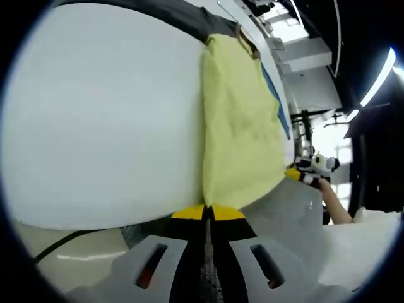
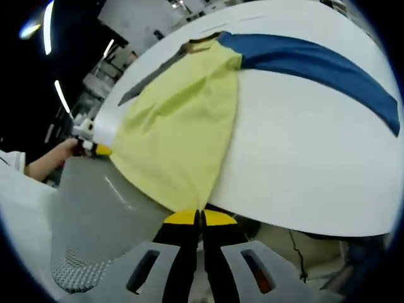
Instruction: Fold the garment on the visible template until the final outline fits inside the template.
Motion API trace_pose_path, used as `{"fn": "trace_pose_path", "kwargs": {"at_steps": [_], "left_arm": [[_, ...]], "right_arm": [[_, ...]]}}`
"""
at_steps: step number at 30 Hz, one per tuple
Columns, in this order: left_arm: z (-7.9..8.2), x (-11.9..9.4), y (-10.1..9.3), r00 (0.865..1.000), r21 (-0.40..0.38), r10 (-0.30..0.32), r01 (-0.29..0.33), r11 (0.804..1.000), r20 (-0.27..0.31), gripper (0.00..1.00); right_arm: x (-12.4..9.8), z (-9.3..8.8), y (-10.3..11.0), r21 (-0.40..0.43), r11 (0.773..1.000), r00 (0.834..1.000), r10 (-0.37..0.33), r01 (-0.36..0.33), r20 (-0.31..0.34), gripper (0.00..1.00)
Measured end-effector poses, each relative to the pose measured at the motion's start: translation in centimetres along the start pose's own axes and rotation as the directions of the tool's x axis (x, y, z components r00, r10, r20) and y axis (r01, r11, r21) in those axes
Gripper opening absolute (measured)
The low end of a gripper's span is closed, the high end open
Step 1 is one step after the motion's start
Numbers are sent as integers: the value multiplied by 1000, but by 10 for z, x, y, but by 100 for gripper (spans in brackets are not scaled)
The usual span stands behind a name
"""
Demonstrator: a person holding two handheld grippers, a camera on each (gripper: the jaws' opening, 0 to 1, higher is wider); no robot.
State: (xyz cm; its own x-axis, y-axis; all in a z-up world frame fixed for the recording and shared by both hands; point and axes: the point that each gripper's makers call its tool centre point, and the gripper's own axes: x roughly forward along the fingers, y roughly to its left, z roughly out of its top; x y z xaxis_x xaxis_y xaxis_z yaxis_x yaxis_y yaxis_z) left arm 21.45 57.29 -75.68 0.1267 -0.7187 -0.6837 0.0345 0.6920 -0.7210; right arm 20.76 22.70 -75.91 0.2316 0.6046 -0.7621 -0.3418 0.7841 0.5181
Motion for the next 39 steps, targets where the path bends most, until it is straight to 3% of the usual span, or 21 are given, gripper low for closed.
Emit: {"fn": "trace_pose_path", "kwargs": {"at_steps": [6,17,39], "left_arm": [[0,1,1,1000,3,7,-7,1000,-4,0],[0,3,3,1000,8,19,-19,1000,-5,0],[-1,3,6,999,48,52,-52,998,-15,0]], "right_arm": [[5,-2,-3,33,999,999,-14,15,-49,2],[10,-4,-6,-20,998,992,-64,62,-109,2],[3,-4,-12,-64,994,989,-101,94,-111,7]]}}
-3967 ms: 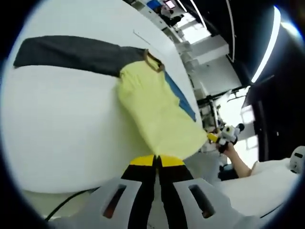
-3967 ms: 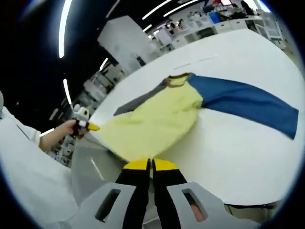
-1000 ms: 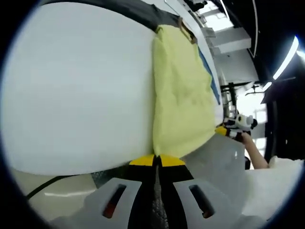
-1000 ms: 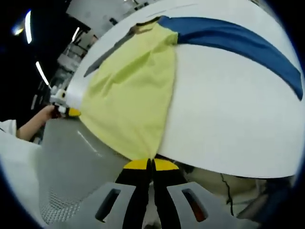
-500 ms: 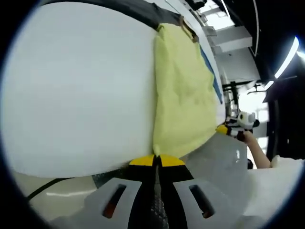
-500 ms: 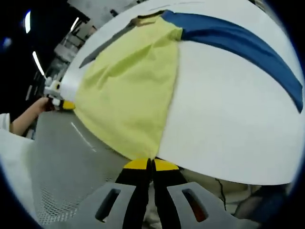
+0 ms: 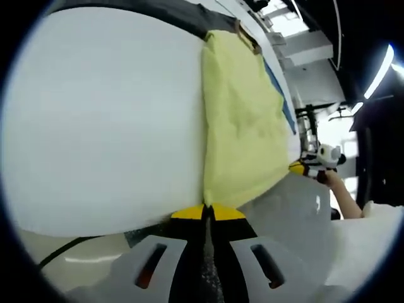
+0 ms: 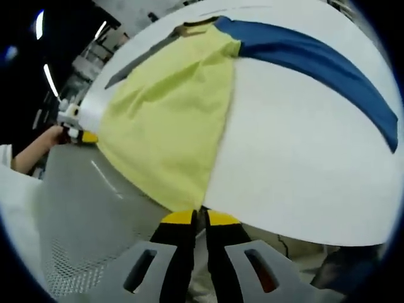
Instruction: Fold the garment on the visible template until the final outline fits inside the template.
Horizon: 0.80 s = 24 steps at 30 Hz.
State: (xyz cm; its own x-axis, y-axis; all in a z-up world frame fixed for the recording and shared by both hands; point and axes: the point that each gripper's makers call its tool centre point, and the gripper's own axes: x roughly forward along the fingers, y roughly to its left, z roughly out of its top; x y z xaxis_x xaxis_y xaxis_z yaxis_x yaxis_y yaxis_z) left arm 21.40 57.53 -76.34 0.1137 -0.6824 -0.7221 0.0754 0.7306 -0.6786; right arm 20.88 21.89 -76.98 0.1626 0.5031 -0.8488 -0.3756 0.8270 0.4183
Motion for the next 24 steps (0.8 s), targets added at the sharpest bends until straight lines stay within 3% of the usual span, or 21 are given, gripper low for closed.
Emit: {"fn": "trace_pose_path", "kwargs": {"at_steps": [9,18,24], "left_arm": [[0,-12,5,999,18,32,-32,999,6,0],[6,-17,3,998,44,47,-48,998,29,6],[10,-21,-7,998,73,38,-42,996,48,10]], "right_arm": [[-9,-7,-6,-10,1000,1000,-20,20,-1,8],[-13,-7,-7,-24,999,999,-36,37,18,12],[-19,3,-2,17,1000,996,-11,10,84,18]]}}
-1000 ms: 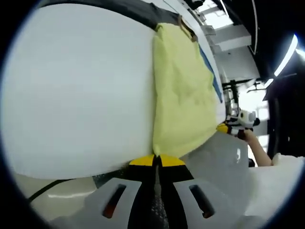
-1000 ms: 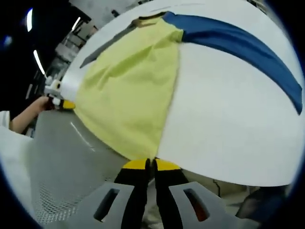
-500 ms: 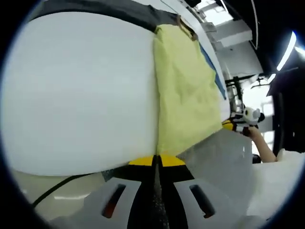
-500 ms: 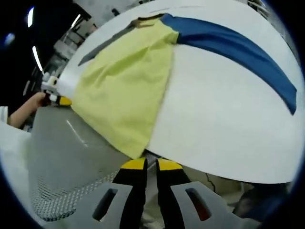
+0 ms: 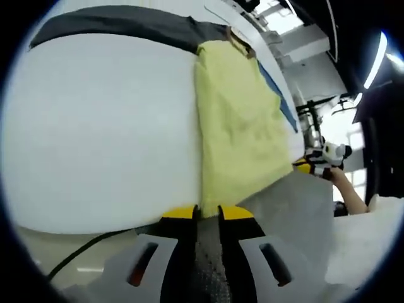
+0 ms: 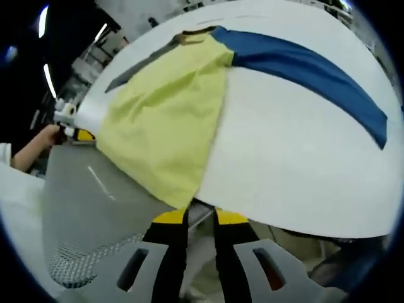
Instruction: Fold the garment on the visible template until the final outline fits inside the template.
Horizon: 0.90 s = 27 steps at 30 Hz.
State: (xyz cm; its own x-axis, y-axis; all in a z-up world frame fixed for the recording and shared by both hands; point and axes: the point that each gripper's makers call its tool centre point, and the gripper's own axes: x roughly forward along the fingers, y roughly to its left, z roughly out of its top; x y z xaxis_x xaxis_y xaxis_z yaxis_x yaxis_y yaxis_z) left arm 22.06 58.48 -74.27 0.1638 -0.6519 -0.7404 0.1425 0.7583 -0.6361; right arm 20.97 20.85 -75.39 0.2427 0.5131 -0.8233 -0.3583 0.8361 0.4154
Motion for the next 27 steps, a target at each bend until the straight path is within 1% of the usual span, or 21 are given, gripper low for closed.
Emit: {"fn": "trace_pose_path", "kwargs": {"at_steps": [4,7,8,16,22,27], "left_arm": [[5,-5,-5,1000,19,-5,4,1000,28,16],[15,-12,-10,996,16,-21,19,1000,83,22],[17,-14,-12,995,16,-25,24,1000,93,23],[29,-31,-22,987,46,-27,20,999,156,28],[37,-41,-30,981,77,-33,18,997,194,32],[42,-54,-38,973,103,-34,10,995,227,35]], "right_arm": [[-6,8,4,12,1000,999,11,-11,41,19],[-13,15,10,-4,1000,997,14,-14,70,22],[-15,17,11,-9,1000,997,15,-14,77,22],[-33,32,19,-43,999,990,15,-9,143,28],[-44,39,23,-74,997,985,14,-2,173,34],[-55,46,30,-102,995,977,18,3,213,40]]}}
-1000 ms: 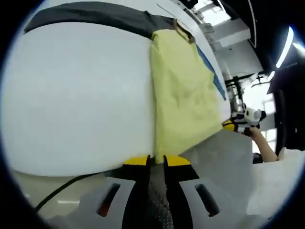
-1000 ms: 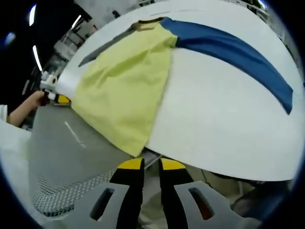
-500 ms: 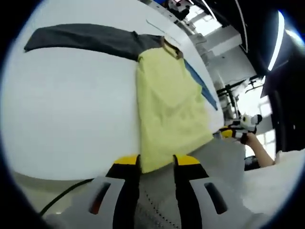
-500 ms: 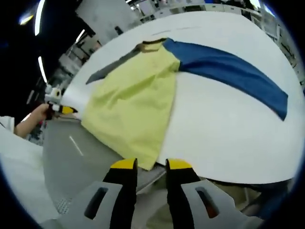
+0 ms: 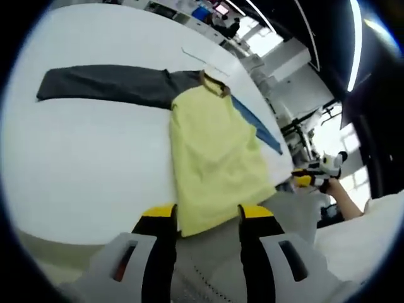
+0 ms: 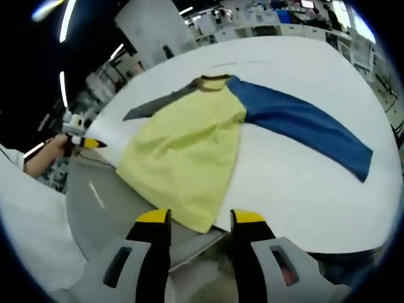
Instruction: Fold the garment on the visible template until the final outline fits inside the template.
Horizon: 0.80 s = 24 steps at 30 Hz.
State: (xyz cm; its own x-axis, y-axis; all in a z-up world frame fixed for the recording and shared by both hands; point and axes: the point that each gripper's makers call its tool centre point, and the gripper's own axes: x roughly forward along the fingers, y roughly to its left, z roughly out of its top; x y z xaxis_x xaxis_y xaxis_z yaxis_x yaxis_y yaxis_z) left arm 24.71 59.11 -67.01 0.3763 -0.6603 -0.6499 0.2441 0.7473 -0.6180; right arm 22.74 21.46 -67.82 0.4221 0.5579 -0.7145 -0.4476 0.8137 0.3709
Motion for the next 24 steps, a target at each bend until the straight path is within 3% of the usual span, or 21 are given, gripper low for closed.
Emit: {"fn": "trace_pose_path", "kwargs": {"at_steps": [16,24], "left_arm": [[18,-20,-25,998,92,-18,11,996,68,44],[24,-32,-41,995,157,-28,12,988,99,53]], "right_arm": [[-16,20,17,-45,999,995,15,-11,94,55],[-29,30,25,-61,998,989,24,-15,144,61]]}}
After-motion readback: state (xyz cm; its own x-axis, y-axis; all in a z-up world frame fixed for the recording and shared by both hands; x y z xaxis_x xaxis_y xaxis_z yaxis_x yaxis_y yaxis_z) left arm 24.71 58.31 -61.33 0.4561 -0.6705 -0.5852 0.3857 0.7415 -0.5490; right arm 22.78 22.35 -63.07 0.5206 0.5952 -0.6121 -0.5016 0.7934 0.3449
